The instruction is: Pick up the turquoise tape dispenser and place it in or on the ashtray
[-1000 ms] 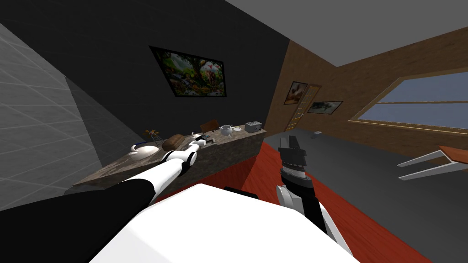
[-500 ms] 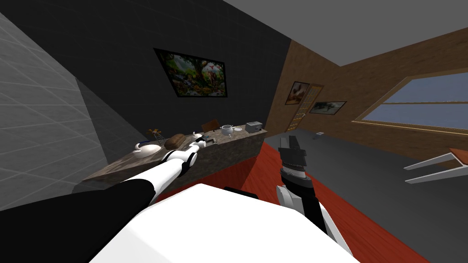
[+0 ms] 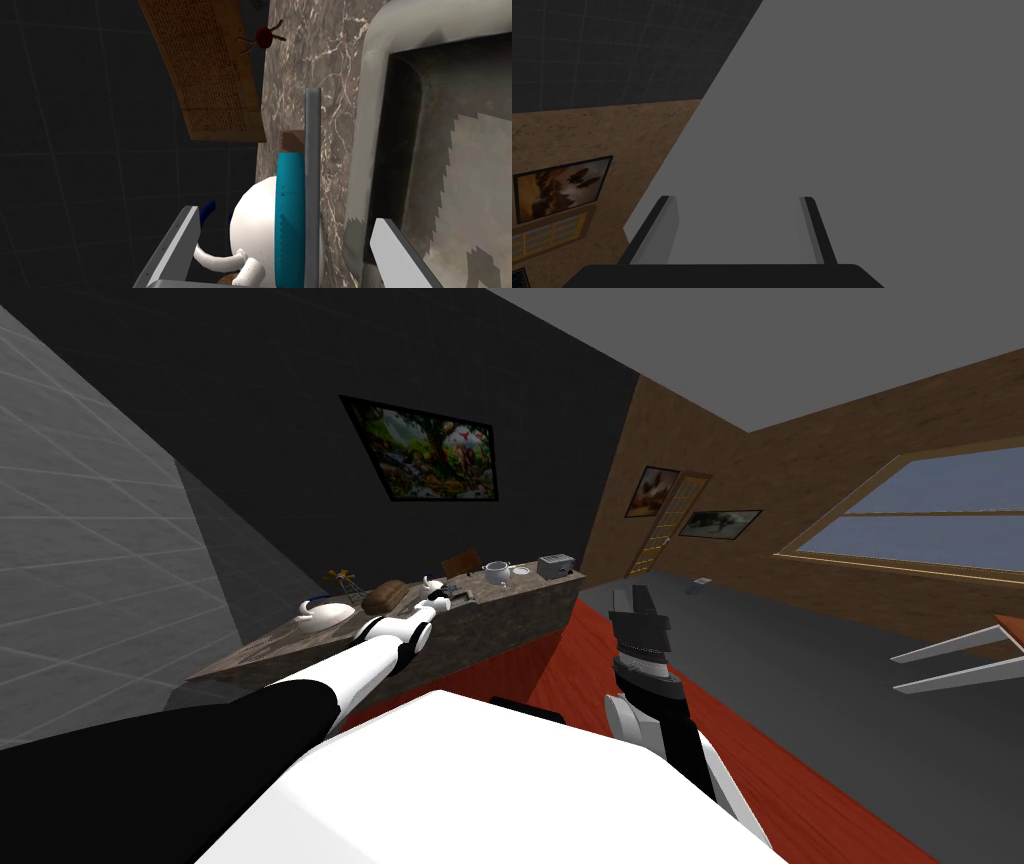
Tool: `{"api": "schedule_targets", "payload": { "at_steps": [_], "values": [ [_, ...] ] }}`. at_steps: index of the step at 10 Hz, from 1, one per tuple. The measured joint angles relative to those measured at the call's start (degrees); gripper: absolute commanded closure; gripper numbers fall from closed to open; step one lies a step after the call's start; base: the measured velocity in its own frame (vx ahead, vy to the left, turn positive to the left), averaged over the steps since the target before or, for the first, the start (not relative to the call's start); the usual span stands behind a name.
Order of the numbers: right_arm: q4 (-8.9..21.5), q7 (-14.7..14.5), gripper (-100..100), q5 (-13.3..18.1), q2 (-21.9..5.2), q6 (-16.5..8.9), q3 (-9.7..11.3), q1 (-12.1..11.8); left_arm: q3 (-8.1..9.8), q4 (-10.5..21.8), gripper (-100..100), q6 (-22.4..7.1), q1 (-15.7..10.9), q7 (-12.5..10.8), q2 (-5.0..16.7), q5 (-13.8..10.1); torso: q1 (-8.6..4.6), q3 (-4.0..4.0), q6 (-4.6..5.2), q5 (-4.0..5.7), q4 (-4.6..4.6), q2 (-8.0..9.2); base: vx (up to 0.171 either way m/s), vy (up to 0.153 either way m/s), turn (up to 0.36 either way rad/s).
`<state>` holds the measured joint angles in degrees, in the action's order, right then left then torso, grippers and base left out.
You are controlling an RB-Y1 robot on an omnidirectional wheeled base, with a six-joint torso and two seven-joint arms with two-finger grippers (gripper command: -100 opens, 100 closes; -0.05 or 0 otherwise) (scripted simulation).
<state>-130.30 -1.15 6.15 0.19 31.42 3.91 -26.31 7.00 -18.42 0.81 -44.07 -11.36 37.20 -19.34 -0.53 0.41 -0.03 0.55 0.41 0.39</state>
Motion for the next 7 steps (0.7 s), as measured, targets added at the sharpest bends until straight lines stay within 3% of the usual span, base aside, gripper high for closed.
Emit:
{"api": "schedule_targets", "payload": {
  "at_steps": [1,2,3,4,7],
  "values": [
    [0.00,0.00,0,0.00,0.00,0.00,0.00,0.00,0.00,0.00,-100,0.00,0.00,0.00,0.00,0.00,0.00,0.00,0.00,0.00,0.00,0.00,0.000,0.000,0.000],
    [0.00,0.00,0,0.00,0.00,0.00,0.00,0.00,0.00,0.00,0,0.00,0.00,0.00,0.00,0.00,0.00,0.00,0.00,0.00,0.00,0.00,0.000,0.000,0.000],
    [0.00,0.00,0,0.00,0.00,0.00,0.00,0.00,0.00,0.00,-100,0.00,0.00,0.00,0.00,0.00,0.00,0.00,0.00,0.00,0.00,0.00,0.034,-0.017,-0.036],
    [0.00,0.00,0,0.00,0.00,0.00,0.00,0.00,6.52,-5.35,-100,-2.98,3.18,2.69,-0.95,1.62,-0.04,-0.04,-0.02,0.00,-0.02,-0.08,0.040,-0.025,-0.010],
    [0.00,0.00,0,0.00,0.00,0.00,0.00,0.00,0.97,-4.93,-100,-2.86,4.20,0.50,1.16,-2.89,-0.04,-0.10,0.00,0.01,-0.04,-0.17,0.042,-0.013,-0.019]
  ]
}}
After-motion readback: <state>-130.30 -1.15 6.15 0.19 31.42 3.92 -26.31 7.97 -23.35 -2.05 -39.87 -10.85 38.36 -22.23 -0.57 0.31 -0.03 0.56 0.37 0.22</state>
